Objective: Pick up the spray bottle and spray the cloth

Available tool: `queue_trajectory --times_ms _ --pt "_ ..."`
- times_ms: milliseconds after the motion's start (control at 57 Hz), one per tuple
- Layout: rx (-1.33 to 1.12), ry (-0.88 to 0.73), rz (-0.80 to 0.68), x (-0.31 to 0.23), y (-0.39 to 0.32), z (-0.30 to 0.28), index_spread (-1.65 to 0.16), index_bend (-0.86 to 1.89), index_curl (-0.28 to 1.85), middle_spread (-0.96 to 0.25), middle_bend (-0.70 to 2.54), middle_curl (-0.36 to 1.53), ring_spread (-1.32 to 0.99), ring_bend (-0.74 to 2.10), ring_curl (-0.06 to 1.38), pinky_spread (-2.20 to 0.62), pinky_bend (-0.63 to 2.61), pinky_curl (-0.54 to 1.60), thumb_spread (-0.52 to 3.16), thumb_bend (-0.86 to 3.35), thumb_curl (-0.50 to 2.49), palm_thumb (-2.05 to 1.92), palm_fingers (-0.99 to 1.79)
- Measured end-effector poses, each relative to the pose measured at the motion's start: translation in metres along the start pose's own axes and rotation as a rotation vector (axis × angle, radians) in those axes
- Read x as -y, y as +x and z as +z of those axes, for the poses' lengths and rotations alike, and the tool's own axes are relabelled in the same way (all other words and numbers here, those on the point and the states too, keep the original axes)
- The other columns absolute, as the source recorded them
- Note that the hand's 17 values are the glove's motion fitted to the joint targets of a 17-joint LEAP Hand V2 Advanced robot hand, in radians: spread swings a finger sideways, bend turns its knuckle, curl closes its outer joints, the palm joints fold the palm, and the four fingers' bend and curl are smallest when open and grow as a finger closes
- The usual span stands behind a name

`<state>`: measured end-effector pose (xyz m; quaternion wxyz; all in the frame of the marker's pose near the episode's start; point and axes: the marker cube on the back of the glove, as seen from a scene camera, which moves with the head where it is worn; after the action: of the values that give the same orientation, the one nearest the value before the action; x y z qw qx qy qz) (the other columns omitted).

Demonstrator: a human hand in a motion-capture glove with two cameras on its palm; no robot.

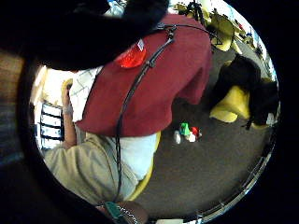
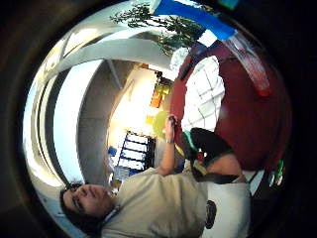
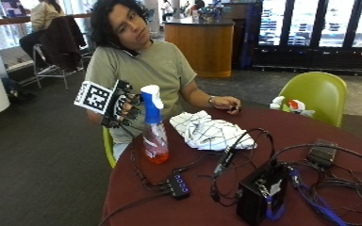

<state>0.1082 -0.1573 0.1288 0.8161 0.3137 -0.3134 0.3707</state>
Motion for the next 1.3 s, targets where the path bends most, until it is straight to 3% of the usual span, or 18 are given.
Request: queue_trajectory --times_ms 140,246,333,421,474,597,720,877,1053,1193,1299 --pt "0.313 0.289 0.007 0.047 0.006 0.010 -0.34 0.11 0.24 0.02 0.20 0.34 -0.04 0.35 0.34 0.21 0.36 0.36 1.03 0.00 0.43 0.76 0.36" --pt "0.317 0.215 -0.025 0.061 0.015 0.011 -0.33 0.12 0.23 0.03 0.20 0.35 -0.03 0.35 0.34 0.20 0.36 0.36 1.02 -0.01 0.43 0.81 0.37" --pt "0.291 0.275 0.038 0.089 0.014 0.011 -0.32 0.12 0.23 0.03 0.21 0.35 -0.03 0.36 0.34 0.19 0.36 0.36 1.00 -0.02 0.43 0.82 0.37" --pt "0.300 0.270 -0.054 0.106 0.020 0.012 -0.31 0.11 0.22 0.03 0.21 0.35 -0.04 0.37 0.34 0.18 0.36 0.36 0.99 -0.03 0.43 0.81 0.37" --pt "0.345 0.235 -0.042 0.113 0.021 0.015 -0.30 0.10 0.21 0.03 0.22 0.36 -0.04 0.38 0.35 0.17 0.36 0.36 0.97 -0.03 0.43 0.81 0.38" --pt "0.445 0.337 0.011 0.143 0.025 0.028 -0.28 0.09 0.20 0.03 0.21 0.36 -0.06 0.44 0.36 0.15 0.38 0.36 0.94 -0.03 0.42 0.79 0.41" --pt "0.419 0.346 0.071 0.165 0.031 0.040 -0.28 0.07 0.17 0.01 0.19 0.35 -0.08 0.54 0.38 0.12 0.41 0.37 0.91 -0.04 0.41 0.77 0.50" --pt "0.353 0.336 0.005 0.174 0.033 0.043 -0.26 0.10 0.17 0.00 0.17 0.33 -0.12 0.71 0.41 0.06 0.44 0.37 0.89 -0.04 0.40 0.74 0.67" --pt "0.353 0.316 0.144 0.176 0.022 0.032 -0.24 0.14 0.21 -0.03 0.23 0.36 -0.13 0.67 0.40 0.02 0.35 0.35 0.88 -0.03 0.40 0.73 0.84" --pt "0.443 0.421 0.255 0.170 0.009 0.019 -0.25 0.25 0.29 -0.08 0.32 0.40 -0.14 0.54 0.37 0.01 0.20 0.32 0.87 0.03 0.44 0.87 1.11" --pt "0.466 0.508 0.208 0.159 -0.003 0.009 -0.25 0.21 0.34 -0.12 0.36 0.43 -0.15 0.47 0.37 -0.02 0.20 0.33 0.73 0.05 0.50 1.01 1.14"
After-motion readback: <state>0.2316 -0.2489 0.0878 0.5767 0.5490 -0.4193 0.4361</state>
